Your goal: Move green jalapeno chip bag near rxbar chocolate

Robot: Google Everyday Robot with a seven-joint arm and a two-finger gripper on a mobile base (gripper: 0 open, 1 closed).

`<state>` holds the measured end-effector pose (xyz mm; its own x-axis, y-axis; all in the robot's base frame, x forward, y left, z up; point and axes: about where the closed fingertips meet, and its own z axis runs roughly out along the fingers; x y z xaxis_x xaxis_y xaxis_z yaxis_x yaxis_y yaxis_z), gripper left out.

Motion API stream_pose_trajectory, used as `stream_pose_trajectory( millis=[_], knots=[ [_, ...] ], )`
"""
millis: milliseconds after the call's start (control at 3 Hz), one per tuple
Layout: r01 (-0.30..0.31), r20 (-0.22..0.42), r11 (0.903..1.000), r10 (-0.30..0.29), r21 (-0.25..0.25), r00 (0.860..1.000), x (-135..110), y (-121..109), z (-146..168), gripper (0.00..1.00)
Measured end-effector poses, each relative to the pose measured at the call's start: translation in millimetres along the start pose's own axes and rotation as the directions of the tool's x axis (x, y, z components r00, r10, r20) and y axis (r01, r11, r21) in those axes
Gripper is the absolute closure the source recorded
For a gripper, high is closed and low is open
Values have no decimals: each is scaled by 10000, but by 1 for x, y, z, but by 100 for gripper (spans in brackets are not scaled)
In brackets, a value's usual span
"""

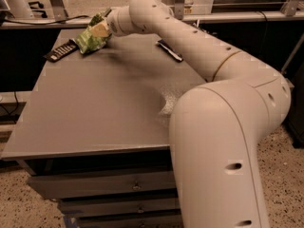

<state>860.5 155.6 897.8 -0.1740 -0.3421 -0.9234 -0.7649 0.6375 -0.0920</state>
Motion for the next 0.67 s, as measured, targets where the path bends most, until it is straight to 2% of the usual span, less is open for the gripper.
stream_pose_trajectory(
  millis=[333, 667],
  knots=[
    [-136, -79, 9999, 136, 7, 9999, 8, 1, -2, 0],
    [-49, -57, 10000, 49, 34, 10000, 14, 1, -13, 0]
  ],
)
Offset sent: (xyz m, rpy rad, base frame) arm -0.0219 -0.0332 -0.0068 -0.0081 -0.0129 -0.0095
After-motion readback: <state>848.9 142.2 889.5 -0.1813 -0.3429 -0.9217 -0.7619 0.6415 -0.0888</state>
